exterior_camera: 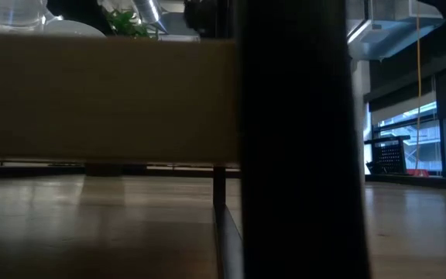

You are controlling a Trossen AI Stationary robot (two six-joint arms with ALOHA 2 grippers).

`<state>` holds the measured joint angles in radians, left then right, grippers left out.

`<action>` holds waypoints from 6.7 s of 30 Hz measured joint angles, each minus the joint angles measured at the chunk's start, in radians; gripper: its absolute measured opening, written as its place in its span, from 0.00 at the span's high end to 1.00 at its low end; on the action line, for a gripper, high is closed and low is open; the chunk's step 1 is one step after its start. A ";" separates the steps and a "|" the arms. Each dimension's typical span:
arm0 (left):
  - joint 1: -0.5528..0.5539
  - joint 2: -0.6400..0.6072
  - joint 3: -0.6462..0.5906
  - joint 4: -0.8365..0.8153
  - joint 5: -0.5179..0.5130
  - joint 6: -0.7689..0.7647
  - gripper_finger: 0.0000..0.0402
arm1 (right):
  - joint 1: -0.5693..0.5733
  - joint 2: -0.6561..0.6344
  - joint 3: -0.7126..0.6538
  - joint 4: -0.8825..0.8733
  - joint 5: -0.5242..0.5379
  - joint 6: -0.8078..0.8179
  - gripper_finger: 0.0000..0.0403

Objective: Pick and place medicine bottles onto shelf by color
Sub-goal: Put the transparent pill bottle on the shelf aligned with the other transparent pill bottles

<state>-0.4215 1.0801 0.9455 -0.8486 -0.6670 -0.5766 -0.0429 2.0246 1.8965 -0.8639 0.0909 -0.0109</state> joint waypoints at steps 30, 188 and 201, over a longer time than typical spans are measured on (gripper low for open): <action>-0.027 0.000 0.000 -0.034 -0.001 -0.052 0.51 | 0.000 0.191 -0.004 -0.041 -0.120 -0.129 0.63; 0.394 0.700 -0.369 1.530 0.392 0.525 0.55 | 0.053 -0.140 0.290 -0.268 0.178 -0.020 0.39; 0.366 0.642 -0.369 1.441 0.401 0.524 0.69 | 0.053 -0.140 0.290 -0.258 0.178 -0.020 0.39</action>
<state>-0.0553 1.7218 0.5761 0.5925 -0.2663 -0.0528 0.0105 1.8849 2.1864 -1.1218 0.2691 -0.0311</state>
